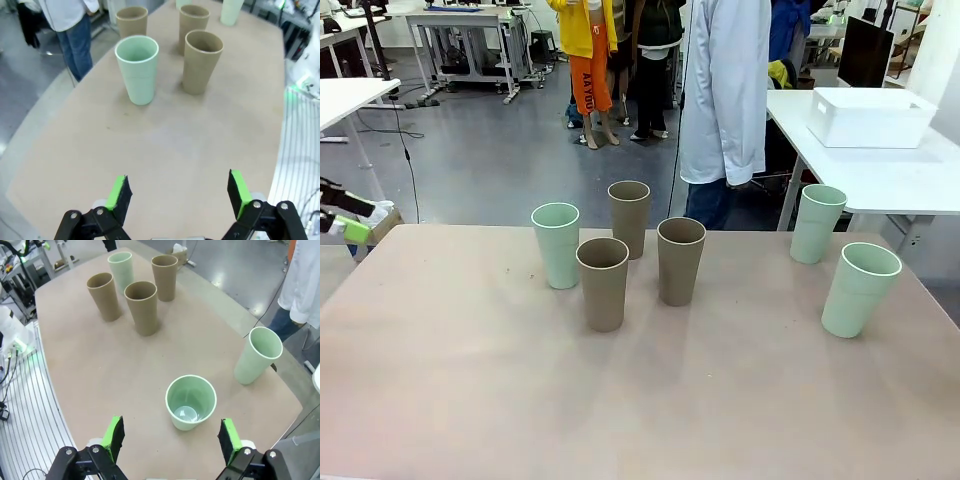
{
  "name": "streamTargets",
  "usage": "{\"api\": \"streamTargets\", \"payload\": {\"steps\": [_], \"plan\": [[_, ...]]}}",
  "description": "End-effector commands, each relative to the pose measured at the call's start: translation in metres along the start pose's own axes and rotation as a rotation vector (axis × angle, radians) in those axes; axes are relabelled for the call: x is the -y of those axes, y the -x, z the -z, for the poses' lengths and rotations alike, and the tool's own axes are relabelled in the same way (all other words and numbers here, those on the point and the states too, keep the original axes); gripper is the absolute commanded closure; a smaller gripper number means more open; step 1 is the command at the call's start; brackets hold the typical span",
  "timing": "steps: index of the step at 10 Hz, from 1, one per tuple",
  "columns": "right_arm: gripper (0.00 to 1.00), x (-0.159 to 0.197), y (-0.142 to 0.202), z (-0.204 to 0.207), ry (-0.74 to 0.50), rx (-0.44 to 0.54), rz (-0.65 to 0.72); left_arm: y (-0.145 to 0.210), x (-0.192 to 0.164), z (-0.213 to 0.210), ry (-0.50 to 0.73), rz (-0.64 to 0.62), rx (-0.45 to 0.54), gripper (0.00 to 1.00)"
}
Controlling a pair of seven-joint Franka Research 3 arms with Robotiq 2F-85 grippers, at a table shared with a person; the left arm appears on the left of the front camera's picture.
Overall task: Stack the cups and store them in the basket.
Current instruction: Pick up two Reusable plastic cups , one in each hand.
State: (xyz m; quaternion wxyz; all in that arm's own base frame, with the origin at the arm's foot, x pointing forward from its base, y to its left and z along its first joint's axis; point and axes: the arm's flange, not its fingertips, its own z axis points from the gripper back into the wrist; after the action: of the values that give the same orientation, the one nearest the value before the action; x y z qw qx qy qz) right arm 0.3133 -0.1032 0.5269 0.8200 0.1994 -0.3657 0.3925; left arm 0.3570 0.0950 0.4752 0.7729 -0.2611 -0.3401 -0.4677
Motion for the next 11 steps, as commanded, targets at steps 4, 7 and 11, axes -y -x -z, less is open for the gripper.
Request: {"api": "streamTargets", "payload": {"steps": [4, 7, 11], "plan": [[0.0, -0.004, 0.0077, -0.0005, -0.041, 0.041, -0.042, 0.0196, 0.0005, 0.0034, 0.028, 0.058, 0.104, 0.0], [0.0, -0.0057, 0.0076, 0.0003, -0.039, 0.03, -0.04, 0.0166, 0.0016, -0.0025, 0.003, 0.066, 0.145, 0.0], [0.0, -0.0032, 0.0039, -0.0019, -0.031, 0.017, -0.02, 0.0141, 0.0002, -0.0011, 0.017, 0.04, 0.099, 0.0]]}}
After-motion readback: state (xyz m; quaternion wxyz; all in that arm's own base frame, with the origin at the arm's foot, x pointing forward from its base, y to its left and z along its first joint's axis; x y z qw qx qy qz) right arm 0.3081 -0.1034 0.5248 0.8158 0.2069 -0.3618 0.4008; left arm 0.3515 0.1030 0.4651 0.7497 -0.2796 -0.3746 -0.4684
